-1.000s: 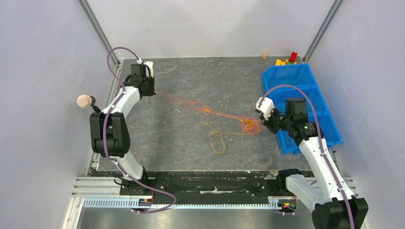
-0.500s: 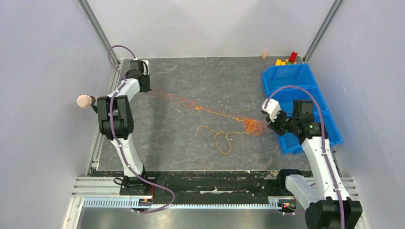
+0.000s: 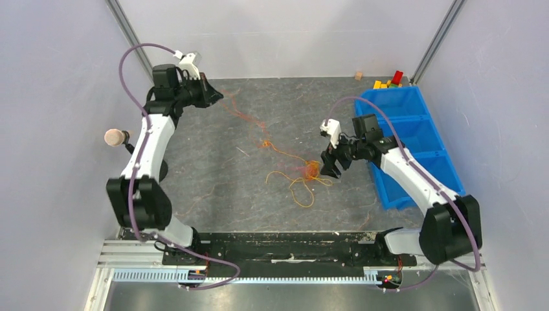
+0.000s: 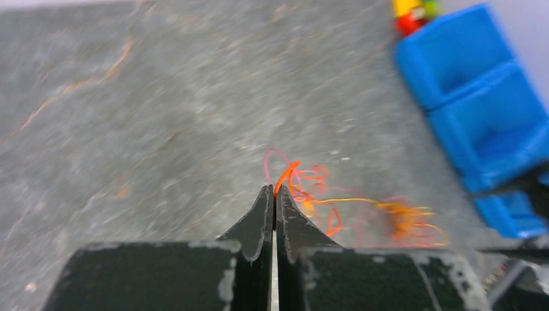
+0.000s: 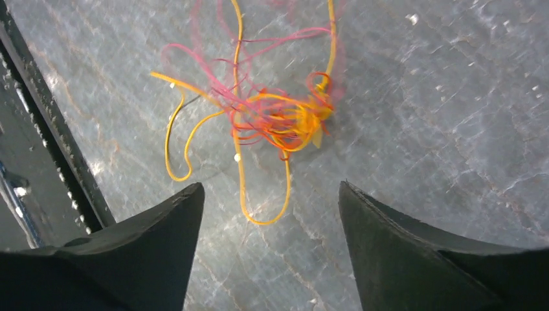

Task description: Untangle the cables

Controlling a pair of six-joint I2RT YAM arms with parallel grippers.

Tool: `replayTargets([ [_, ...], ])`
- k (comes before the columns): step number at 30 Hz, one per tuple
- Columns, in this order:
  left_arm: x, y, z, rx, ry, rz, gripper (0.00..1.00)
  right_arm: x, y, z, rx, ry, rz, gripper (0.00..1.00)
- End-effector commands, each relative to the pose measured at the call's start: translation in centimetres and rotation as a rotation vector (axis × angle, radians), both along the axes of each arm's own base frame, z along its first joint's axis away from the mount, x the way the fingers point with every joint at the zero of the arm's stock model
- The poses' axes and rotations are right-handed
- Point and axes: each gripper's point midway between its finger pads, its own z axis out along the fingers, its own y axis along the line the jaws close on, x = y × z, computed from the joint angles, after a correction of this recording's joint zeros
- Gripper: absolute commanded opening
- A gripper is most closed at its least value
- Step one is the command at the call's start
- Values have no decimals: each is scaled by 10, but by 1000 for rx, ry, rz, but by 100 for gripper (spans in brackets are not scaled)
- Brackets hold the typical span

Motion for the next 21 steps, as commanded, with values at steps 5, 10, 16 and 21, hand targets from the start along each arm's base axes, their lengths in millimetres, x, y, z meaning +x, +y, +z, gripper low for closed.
replayTargets([
  [5, -96, -76, 103, -168, -121, -336, 2, 70, 44, 120, 228, -277, 40, 98],
  [10, -128, -94, 120, -216, -131, -432, 2, 73, 95, 176, 426, -387, 16, 98],
  [16, -143, -102, 150, -304, -181, -446, 2, 59, 142, 158, 551, -414, 3, 98],
  [21, -158, -109, 162, -332, -184, -479, 2, 47, 174, 149, 642, -400, 14, 94],
])
